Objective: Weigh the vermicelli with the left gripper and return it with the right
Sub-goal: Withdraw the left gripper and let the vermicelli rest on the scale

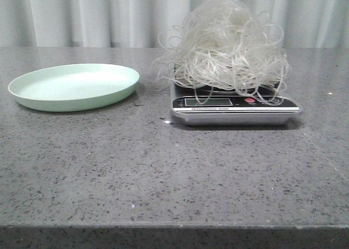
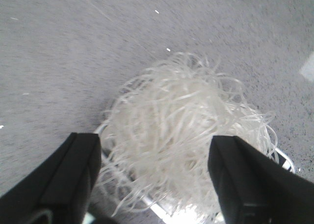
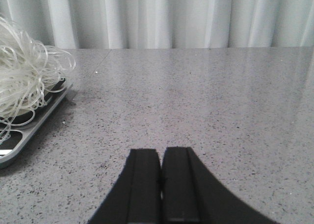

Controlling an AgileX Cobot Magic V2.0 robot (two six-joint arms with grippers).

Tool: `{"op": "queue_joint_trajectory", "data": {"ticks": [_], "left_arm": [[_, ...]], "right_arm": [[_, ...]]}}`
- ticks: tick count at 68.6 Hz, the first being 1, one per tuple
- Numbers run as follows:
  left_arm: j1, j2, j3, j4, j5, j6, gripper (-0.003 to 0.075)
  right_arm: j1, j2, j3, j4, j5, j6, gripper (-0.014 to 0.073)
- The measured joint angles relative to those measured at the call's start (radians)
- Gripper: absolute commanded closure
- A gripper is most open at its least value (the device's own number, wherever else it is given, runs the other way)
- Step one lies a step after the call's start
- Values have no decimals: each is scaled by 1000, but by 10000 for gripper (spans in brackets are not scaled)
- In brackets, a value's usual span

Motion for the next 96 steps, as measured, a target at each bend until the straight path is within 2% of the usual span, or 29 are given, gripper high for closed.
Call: {"op": "queue_joint_trajectory", "data": {"ticks": [15, 31, 37, 50, 64, 75, 86, 96], "left_arm": [[53, -134, 25, 102, 34, -41, 251], [101, -338, 160, 234, 22, -100, 251], [131, -430, 264, 252, -26, -119, 254], [209, -675, 553, 260, -169, -143, 321], [290, -943, 879, 261, -330, -148, 325], [326, -1138, 1076, 261, -439, -151, 343], [340, -1345, 1266, 261, -504, -152, 419], [340, -1475, 1416, 257, -528, -167, 538]], "right_arm": [[0, 0, 0, 0, 0, 0, 442], [0, 0, 0, 0, 0, 0, 442], [0, 0, 0, 0, 0, 0, 442], [0, 0, 0, 0, 0, 0, 442], [0, 0, 0, 0, 0, 0, 442], [0, 0, 0, 0, 0, 0, 442], [0, 0, 0, 0, 0, 0, 442], [0, 0, 0, 0, 0, 0, 442]]}}
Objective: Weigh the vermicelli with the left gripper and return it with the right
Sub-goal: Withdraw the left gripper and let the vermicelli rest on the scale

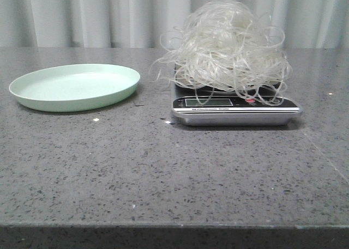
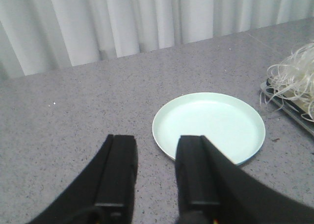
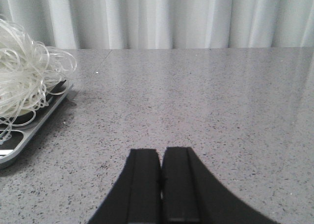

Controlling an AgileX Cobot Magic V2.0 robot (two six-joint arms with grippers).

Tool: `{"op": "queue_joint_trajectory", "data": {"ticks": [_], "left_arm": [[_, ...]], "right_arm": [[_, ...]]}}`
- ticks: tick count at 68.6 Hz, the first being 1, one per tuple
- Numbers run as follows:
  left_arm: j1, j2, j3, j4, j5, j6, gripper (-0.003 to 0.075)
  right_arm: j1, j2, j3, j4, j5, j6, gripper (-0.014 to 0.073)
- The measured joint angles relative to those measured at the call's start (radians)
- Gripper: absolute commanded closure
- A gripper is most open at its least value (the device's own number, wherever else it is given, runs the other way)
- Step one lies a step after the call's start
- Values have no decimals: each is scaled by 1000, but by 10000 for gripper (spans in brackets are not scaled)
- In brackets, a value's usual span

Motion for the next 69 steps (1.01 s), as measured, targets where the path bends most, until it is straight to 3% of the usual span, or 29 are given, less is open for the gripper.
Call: {"op": "queue_joint_trajectory", "data": {"ticks": [4, 27, 48, 69], "left_arm": [[0, -46, 46, -2, -23, -16, 587], [0, -166, 224, -4, -152, -59, 584], [0, -168, 250, -14, -257, -66, 584], [0, -168, 253, -14, -262, -66, 584]], "right_arm": [[0, 0, 0, 0, 0, 0, 442], [0, 0, 0, 0, -2, 0, 442], [0, 0, -9, 0, -58, 0, 442], [0, 72, -317, 16, 77, 0, 442]]}}
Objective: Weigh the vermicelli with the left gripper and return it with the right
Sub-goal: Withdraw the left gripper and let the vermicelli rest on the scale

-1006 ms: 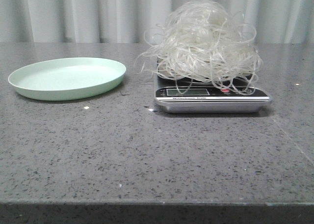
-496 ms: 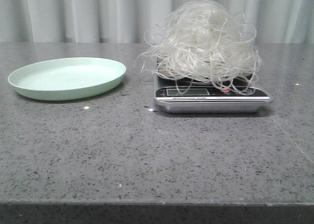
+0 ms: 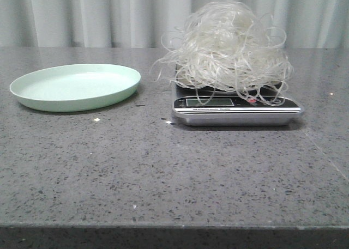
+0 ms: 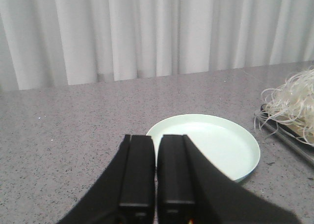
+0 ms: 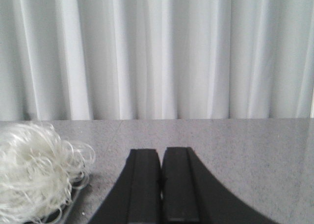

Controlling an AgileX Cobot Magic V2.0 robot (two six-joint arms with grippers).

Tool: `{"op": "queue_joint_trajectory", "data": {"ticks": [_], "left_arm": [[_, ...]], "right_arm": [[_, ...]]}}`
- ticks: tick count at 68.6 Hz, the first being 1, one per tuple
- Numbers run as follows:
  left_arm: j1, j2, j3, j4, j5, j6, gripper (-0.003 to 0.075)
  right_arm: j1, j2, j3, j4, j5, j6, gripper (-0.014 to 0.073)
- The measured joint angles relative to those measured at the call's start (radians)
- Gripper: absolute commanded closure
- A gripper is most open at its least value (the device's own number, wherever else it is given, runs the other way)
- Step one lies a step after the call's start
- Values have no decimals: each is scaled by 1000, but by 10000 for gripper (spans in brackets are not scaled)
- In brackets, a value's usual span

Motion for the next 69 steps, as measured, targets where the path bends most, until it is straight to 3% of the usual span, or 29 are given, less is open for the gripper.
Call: {"op": "queue_joint_trajectory", "data": {"ticks": [21, 37, 56, 69], "left_arm": [[0, 0, 2, -1, 0, 0, 584], [0, 0, 2, -1, 0, 0, 584], [0, 0, 4, -1, 8, 0, 584], [0, 0, 4, -1, 8, 0, 584]], "right_arm": [[8, 351, -416, 12, 253, 0, 442], [130, 645, -710, 26, 421, -25, 426], [300, 974, -977, 26, 585, -53, 113], [361, 1137, -1116, 26, 650, -55, 15]]}}
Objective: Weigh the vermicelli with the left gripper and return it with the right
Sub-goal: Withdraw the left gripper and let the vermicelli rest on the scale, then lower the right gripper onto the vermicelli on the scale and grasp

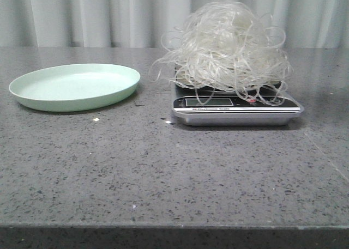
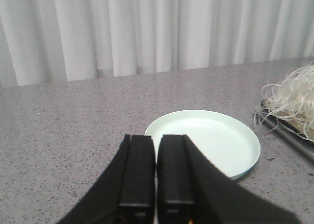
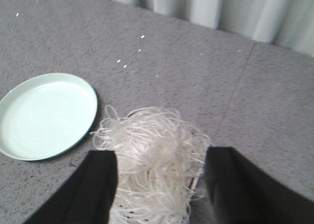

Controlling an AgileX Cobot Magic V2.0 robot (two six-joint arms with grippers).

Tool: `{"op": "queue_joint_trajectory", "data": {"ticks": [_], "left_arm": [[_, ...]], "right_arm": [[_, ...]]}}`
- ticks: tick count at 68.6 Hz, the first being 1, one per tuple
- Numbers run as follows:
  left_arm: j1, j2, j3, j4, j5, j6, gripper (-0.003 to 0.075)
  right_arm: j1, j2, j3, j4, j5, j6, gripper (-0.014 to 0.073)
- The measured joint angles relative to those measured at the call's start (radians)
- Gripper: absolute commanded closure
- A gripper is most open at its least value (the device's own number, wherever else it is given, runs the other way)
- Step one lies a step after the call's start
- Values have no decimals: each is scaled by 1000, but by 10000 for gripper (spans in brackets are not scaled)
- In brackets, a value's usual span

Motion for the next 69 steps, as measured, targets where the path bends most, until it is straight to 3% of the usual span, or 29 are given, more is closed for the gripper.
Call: {"op": "queue_joint_trajectory", "data": {"ticks": [22, 69], "left_arm": [[0, 0, 0, 23, 0, 0, 584], [0, 0, 0, 29, 0, 0, 584]], "right_arm": [[58, 250, -155, 52, 124, -22, 8], [58, 521, -167, 30, 171, -54, 13]]}}
